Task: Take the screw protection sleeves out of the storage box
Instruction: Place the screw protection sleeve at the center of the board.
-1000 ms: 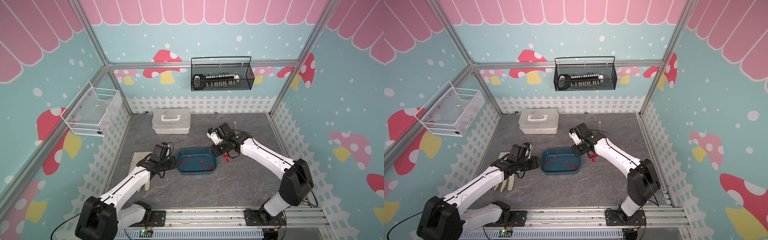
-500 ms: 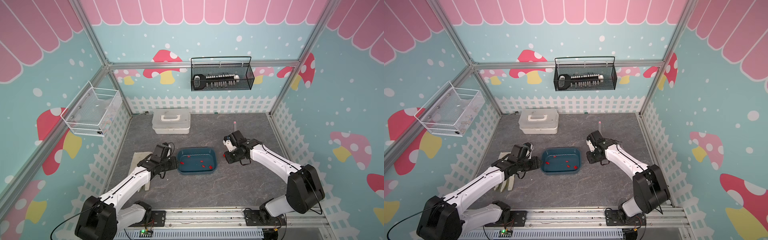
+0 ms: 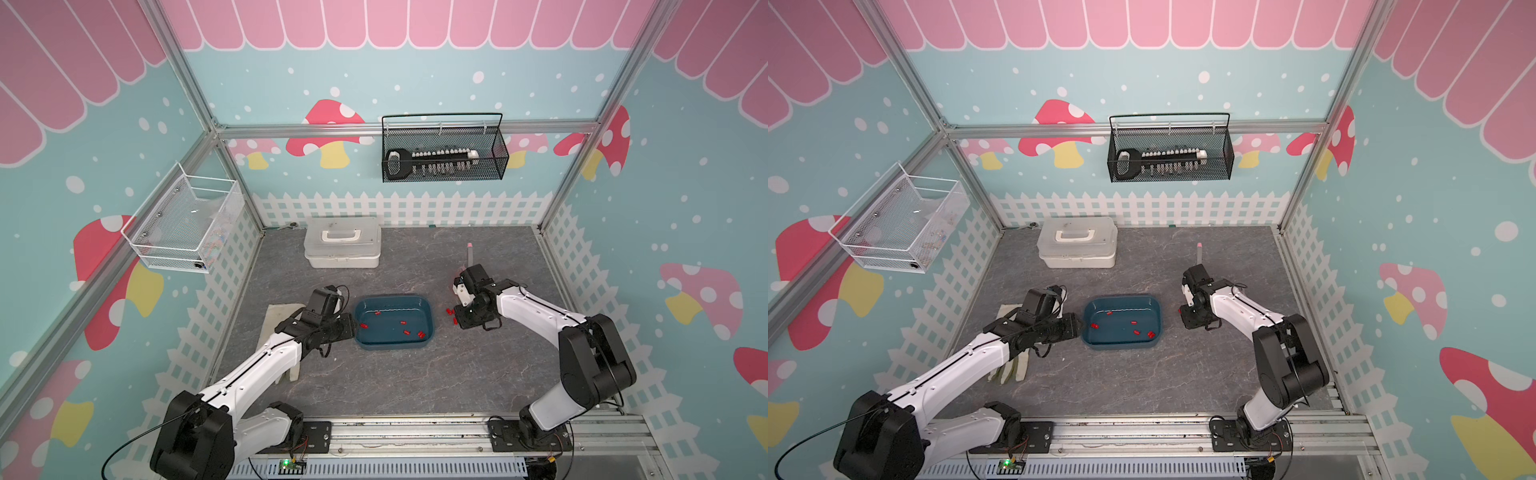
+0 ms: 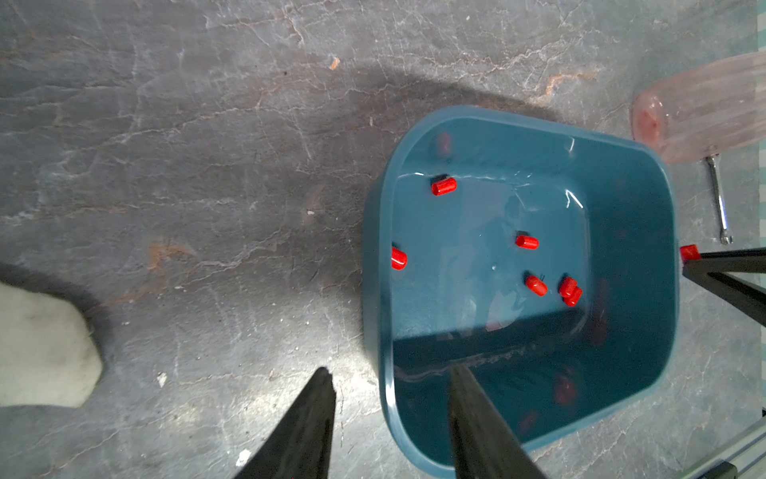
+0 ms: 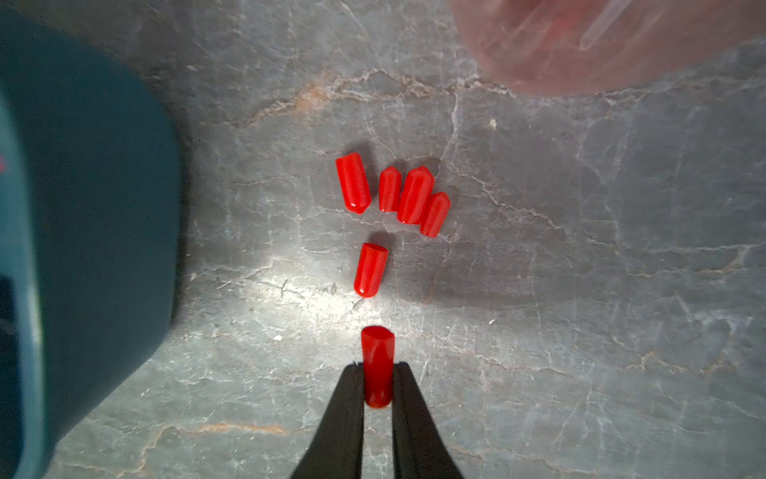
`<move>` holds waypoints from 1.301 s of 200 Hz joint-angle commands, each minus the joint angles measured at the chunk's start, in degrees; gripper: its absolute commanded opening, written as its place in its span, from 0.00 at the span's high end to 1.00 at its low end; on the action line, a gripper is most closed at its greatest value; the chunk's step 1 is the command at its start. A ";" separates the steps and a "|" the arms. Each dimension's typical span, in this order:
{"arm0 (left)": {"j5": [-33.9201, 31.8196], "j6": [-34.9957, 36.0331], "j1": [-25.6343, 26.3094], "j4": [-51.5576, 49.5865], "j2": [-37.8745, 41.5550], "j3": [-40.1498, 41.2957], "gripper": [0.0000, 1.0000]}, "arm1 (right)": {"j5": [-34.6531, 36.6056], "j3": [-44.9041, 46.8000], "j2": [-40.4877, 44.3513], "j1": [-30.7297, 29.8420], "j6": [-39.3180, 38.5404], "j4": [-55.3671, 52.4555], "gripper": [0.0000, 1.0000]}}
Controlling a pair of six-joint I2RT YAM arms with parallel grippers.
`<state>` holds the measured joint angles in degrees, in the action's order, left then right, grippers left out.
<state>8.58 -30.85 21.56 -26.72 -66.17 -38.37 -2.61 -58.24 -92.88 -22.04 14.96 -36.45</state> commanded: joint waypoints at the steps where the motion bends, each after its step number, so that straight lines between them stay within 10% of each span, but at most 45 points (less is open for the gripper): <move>1: -0.80 0.62 0.41 0.61 -0.16 -0.31 0.53 | -0.38 0.04 -2.26 0.57 -1.16 1.33 0.83; 260: -0.76 0.79 0.40 0.53 -1.68 -1.09 0.53 | -1.61 -3.79 -9.04 2.88 -3.80 2.55 0.78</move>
<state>8.56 -30.68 21.56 -26.70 -67.46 -38.39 -4.08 -61.36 -101.10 -19.81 11.62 -33.39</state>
